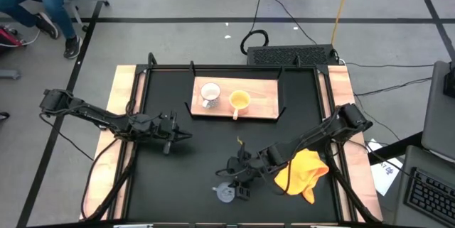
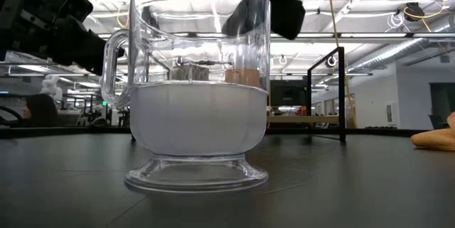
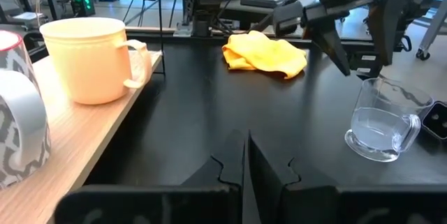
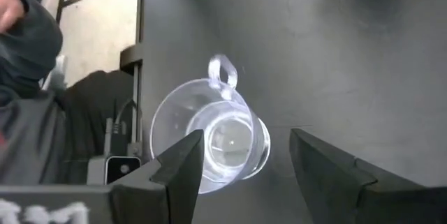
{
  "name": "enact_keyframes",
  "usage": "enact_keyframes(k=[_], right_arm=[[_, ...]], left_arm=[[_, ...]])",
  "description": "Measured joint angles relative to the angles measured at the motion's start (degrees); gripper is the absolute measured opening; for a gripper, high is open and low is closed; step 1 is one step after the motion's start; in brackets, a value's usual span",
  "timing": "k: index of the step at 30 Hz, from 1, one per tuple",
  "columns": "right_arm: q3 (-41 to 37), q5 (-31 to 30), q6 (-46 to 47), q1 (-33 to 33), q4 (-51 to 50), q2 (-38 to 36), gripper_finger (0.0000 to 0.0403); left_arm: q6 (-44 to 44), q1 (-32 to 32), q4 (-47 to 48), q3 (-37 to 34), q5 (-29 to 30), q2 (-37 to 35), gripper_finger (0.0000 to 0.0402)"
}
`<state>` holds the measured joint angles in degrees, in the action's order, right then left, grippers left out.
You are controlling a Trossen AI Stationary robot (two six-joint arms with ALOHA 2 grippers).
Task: Stack small to large cups/mugs on shelf
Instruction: Put the transparent mug on the shelf
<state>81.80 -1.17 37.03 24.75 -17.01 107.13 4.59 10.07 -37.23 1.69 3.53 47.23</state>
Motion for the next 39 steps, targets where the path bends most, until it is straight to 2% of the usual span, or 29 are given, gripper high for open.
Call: enact_keyframes(k=[16, 25, 31, 39], right_arm=[[-0.04, 1.47, 2.46, 0.50, 0.06, 4.30, 0.0201], [-0.04, 1.43, 1.03, 0.46, -0.42, 4.40, 0.0193], [-0.04, 1.43, -2.99, 0.33, -2.00, 4.40, 0.0140], [-0.04, 1.45, -10.89, 0.31, -2.07, 4.40, 0.0017]], left_arm=[[-0.04, -0.02, 1.14, 0.00, 0.02, 0.01, 0.0024], [-0.36, -0.02, 1.21, 0.00, 0.02, -0.01, 0.0024], [-0.46, -0.02, 1.25, 0.00, 0.01, -0.01, 0.0024], [-0.87, -0.02, 1.30, 0.00, 0.02, -0.01, 0.0024]])
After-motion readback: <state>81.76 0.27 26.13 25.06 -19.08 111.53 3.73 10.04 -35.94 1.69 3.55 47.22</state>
